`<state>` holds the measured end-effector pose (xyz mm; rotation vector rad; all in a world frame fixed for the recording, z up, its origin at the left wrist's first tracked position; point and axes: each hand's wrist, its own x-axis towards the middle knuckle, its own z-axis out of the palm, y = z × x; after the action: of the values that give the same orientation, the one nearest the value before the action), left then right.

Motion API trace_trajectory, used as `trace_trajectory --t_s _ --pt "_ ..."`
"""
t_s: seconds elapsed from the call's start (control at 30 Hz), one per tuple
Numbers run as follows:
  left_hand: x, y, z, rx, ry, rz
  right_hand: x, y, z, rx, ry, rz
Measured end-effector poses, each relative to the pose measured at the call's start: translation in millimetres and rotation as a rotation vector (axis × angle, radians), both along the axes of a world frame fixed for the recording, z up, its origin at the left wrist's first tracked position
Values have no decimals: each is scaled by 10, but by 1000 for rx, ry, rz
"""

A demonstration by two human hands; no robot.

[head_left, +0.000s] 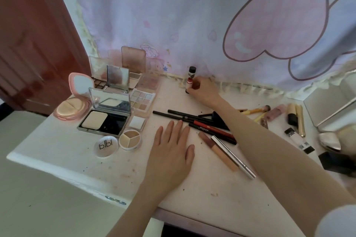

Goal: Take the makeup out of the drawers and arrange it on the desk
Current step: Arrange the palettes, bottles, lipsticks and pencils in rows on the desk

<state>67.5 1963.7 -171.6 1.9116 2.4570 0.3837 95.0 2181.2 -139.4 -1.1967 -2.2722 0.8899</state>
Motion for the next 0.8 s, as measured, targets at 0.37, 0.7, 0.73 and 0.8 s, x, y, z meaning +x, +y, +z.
trace_trajectory --t_s 0.37,0.7,0.73,0.8 --pt "-35 11 -35 43 -1 8 432 -259 239 -93 104 -25" --pt "-44 -8 -38 89 -43 -20 1227 -1268 121 271 -362 124" --pt "-42 -13 -32 93 -49 -24 1240 -1292 97 307 -387 123" --pt "-32 -25 -20 100 -69 -33 1235 -1325 56 364 -431 125"
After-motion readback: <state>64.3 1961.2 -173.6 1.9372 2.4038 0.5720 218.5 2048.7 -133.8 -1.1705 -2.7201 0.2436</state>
